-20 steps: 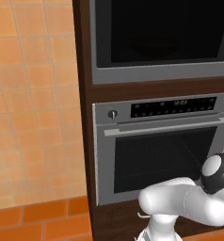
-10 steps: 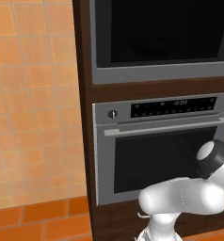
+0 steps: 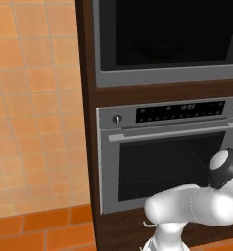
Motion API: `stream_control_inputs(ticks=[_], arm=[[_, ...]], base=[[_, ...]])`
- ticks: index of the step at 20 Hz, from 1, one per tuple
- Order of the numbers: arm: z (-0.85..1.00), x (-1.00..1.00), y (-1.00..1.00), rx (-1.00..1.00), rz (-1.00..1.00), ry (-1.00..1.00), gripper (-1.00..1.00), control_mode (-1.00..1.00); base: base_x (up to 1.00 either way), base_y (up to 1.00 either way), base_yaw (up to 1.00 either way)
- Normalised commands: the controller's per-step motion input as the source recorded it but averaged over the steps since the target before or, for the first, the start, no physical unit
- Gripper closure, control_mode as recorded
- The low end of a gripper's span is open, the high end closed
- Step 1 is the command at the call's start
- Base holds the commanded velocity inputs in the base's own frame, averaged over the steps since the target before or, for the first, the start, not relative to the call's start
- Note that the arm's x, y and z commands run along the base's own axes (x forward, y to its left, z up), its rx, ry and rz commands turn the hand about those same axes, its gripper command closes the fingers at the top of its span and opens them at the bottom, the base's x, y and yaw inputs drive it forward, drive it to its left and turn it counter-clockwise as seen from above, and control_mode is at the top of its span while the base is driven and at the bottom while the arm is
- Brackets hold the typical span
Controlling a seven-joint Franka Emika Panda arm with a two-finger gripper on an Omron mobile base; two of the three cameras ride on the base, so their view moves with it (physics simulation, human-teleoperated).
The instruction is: Open the microwave, place the bowl with waffle inside the microwave, then close the microwave door and turn it on.
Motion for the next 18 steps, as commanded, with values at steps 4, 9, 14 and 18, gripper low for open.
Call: stream_control_inputs(ticks=[4, 9, 14, 18], arm=[[0.03, -0.12, 0.37, 0.10, 0.06, -0.24, 1.00, -1.00], [0.04, -0.01, 0.34, 0.08, 0.03, -0.17, 1.00, -1.00], [0.08, 0.07, 0.09, 0.12, 0.00, -0.10, 1.00, -1.00], [0.00, 0.25, 0.09, 0.12, 0.00, -0.04, 1.00, -1.00]], base=[[0.00, 0.00, 0.00], [0.00, 0.00, 0.00], [0.00, 0.00, 0.00], [0.00, 0.00, 0.00]])
